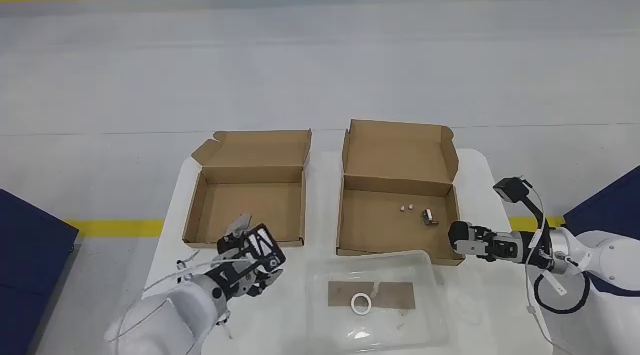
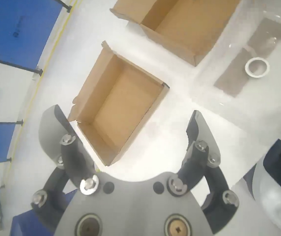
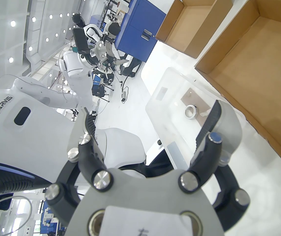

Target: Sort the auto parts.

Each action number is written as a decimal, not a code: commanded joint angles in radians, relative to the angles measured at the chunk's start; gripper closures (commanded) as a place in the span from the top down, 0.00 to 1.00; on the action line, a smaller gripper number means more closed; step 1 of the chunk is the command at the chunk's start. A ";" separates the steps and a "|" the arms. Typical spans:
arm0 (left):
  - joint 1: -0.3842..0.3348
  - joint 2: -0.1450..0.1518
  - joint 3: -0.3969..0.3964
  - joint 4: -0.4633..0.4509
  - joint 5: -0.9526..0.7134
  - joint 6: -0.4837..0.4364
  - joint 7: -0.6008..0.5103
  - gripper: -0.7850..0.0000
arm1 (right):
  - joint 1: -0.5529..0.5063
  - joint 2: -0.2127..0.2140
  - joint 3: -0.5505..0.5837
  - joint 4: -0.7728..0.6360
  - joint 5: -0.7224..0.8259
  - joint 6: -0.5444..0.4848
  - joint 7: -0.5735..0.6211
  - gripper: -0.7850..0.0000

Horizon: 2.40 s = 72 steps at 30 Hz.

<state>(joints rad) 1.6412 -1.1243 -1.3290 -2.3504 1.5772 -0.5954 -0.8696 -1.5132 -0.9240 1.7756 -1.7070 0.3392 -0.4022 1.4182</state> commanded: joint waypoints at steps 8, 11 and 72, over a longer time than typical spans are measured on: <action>-0.334 -0.036 0.382 0.093 -0.215 0.096 -0.451 1.00 | 0.000 0.000 0.000 0.000 0.000 0.000 0.000 1.00; -0.424 -0.038 0.479 0.140 -0.265 0.163 -0.518 1.00 | 0.000 0.000 0.000 0.000 0.000 0.000 0.000 1.00; -0.933 -0.227 1.012 0.657 -0.741 0.305 -0.594 1.00 | 0.000 0.000 0.000 0.000 0.000 0.000 0.000 1.00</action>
<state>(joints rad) 0.7083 -1.3511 -0.3174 -1.6934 0.8364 -0.2904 -1.4633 -1.5132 -0.9240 1.7756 -1.7070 0.3392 -0.4022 1.4182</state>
